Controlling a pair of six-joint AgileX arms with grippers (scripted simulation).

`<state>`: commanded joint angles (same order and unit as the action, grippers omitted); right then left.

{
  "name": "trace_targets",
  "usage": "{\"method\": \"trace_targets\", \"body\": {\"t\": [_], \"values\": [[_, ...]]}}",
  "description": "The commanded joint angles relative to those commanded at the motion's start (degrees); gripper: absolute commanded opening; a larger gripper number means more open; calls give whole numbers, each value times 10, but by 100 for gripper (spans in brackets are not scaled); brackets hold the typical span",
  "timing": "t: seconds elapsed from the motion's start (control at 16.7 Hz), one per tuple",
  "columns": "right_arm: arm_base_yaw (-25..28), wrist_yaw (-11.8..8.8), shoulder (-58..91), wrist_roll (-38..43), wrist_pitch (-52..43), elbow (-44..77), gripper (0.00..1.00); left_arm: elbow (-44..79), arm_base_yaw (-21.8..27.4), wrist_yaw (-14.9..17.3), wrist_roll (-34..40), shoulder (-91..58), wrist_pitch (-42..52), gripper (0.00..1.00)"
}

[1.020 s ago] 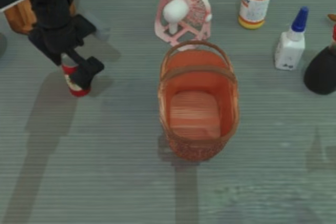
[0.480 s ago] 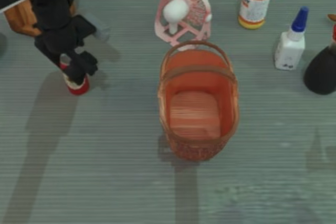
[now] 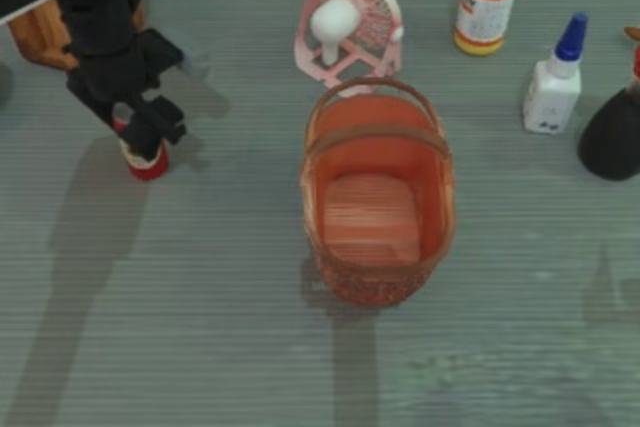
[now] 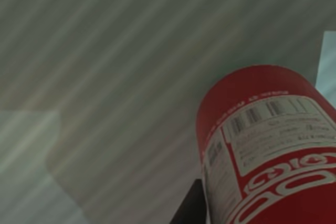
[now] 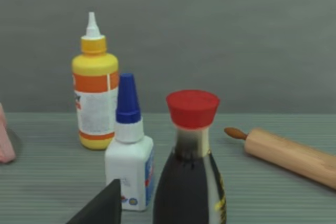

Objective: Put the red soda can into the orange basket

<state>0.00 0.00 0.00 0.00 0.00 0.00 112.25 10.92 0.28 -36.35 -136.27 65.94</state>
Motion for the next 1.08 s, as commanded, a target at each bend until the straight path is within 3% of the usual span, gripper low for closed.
{"method": "trace_targets", "body": {"t": [0.42, 0.6, 0.84, 1.08], "values": [[0, 0, 0, 0, 0, 0, 100, 0, 0, 0, -1, 1, 0, 0], [0, 0, 0, 0, 0, 0, 100, -9, 3, 27, 11, 4, -35, 0], [0, 0, 0, 0, 0, 0, 100, -44, 13, 120, 51, 19, -159, 0], [0, 0, 0, 0, 0, 0, 100, -102, 27, 255, 112, 39, -356, 0]]}}
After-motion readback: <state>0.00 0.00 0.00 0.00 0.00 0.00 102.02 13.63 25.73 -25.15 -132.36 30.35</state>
